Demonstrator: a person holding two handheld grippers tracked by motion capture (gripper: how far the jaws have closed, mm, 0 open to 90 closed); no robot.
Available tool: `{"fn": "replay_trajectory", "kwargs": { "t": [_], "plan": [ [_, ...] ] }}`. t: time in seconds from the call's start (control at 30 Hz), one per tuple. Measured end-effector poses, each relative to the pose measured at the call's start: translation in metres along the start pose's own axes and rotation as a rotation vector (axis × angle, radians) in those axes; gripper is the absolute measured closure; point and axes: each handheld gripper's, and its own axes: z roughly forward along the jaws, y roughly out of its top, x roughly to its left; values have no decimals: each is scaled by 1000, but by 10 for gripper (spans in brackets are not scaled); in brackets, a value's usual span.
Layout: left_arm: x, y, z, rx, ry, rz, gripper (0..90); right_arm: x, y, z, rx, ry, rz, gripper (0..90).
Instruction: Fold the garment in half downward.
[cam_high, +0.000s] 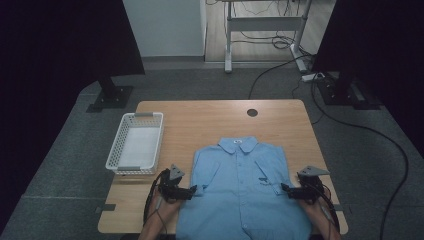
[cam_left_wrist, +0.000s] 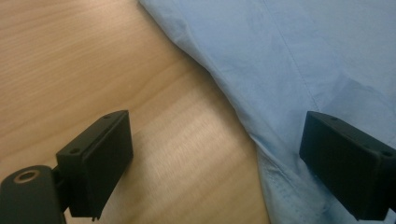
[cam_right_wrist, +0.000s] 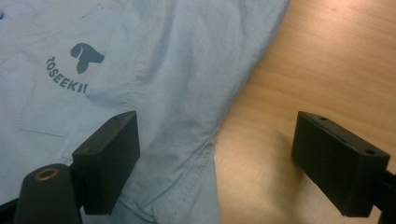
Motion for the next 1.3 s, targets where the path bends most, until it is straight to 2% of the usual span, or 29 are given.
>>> {"fn": "replay_trajectory", "kwargs": {
  "t": [0.53, 0.73, 0.83, 0.93, 1.0, 1.1, 1.2, 1.3],
  "plan": [
    [-15, -24, -25, 0, -15, 13, 92, 31, -27, -29, -1, 45, -38, 158],
    [-15, -24, -25, 0, -23, 19, 88, 32, -29, -31, -2, 58, -43, 157],
    [-13, -23, -24, -1, -32, 22, 90, 28, -27, -31, 0, 82, -17, 155],
    [-11, -17, -23, 12, -30, 14, 112, 23, -26, -31, 5, 110, 6, 130],
    [-8, -12, -23, 3, -23, 20, 115, 21, -24, -30, 7, 100, 8, 129],
    [-6, -2, -22, -12, -35, 27, 125, 18, -19, -26, 25, 83, -6, 130],
    [-5, 11, -20, -17, -39, 46, 132, 14, -10, -23, 21, 88, 1, 161],
    [-2, 25, -15, -30, -47, 46, 138, 9, 3, -21, 4, 97, 9, 177]
  ]
}}
